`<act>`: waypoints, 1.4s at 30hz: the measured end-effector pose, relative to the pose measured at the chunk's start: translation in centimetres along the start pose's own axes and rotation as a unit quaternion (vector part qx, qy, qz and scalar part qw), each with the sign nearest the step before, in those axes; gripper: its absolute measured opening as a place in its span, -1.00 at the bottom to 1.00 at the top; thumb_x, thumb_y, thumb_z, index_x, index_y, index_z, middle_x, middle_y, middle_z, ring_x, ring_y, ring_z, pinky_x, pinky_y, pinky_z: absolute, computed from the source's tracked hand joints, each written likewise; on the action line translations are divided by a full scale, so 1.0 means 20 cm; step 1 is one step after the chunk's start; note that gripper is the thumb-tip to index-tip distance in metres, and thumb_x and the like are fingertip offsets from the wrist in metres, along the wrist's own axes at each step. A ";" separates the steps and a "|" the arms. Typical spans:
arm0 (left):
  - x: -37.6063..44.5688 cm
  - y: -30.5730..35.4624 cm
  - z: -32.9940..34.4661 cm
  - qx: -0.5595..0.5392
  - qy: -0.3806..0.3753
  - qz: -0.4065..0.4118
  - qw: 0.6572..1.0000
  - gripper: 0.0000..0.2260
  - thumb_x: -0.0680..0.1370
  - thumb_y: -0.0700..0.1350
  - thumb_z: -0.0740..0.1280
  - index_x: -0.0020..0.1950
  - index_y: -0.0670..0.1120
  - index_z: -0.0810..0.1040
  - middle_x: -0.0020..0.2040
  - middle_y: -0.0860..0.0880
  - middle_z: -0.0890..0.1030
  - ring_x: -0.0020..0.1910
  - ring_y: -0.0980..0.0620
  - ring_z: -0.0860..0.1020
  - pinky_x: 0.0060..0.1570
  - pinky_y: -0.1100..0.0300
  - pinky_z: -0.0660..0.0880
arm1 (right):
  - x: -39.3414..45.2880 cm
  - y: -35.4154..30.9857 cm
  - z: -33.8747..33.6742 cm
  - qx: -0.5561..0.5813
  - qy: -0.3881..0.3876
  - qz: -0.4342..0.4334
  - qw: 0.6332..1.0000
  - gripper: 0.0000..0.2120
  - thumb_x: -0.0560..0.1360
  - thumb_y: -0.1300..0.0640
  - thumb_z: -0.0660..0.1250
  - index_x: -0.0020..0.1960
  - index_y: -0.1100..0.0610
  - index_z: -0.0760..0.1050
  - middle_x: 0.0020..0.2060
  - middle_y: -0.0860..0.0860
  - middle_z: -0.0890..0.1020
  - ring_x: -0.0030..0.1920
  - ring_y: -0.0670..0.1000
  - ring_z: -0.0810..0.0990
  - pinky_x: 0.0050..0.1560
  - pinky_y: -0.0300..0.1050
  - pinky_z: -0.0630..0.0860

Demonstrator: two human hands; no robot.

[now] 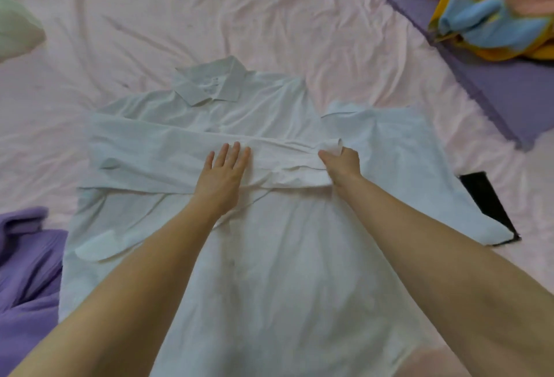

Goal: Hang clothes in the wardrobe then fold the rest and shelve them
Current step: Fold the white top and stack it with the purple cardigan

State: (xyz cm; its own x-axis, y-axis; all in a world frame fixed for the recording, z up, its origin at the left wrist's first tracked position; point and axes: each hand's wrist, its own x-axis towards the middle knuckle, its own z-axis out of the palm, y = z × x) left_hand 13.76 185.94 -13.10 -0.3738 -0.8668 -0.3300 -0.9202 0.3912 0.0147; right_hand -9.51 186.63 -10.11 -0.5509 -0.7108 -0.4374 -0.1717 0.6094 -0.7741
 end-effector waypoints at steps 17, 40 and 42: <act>-0.08 -0.27 0.07 -0.015 0.021 0.003 1.000 -0.26 0.49 -0.32 0.17 0.59 -0.04 -0.10 0.59 -0.04 -0.12 0.57 -0.02 -0.14 0.51 0.06 -0.18 | -0.08 -0.04 0.26 -0.353 -0.022 -0.373 0.858 -0.69 0.53 0.18 0.25 0.26 0.17 0.40 0.14 0.11 0.49 0.16 0.13 0.43 0.15 -0.04 0.32; -0.39 -1.16 0.23 -0.428 0.265 -0.230 0.833 -0.87 0.39 -0.10 0.27 -0.09 -0.02 0.41 -0.22 0.03 0.48 -0.25 0.01 0.41 -0.33 0.19 0.28 | -0.34 -0.78 2.04 -0.424 -0.283 -0.274 0.816 -0.68 0.60 0.04 0.19 0.21 0.25 0.46 0.16 0.16 0.55 0.16 0.17 0.52 0.03 -0.09 0.41; -0.39 -1.18 0.21 -0.428 0.301 -0.226 0.822 -0.84 0.37 -0.15 0.31 -0.11 0.01 0.39 -0.23 0.04 0.47 -0.29 0.02 0.38 -0.35 0.17 0.28 | -0.32 -0.78 2.07 -0.394 -0.296 -0.249 0.834 -0.87 0.58 0.11 0.20 -0.05 0.15 0.48 -0.01 0.15 0.53 0.00 0.11 0.49 -0.13 -0.11 0.41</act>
State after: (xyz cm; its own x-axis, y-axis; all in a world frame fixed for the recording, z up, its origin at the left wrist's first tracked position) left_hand 38.83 184.79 -14.79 0.2759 -0.9604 0.0374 -0.6286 -0.1509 0.7629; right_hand 30.49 167.12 -14.12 0.2091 -0.8514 -0.4811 -0.8704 0.0622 -0.4883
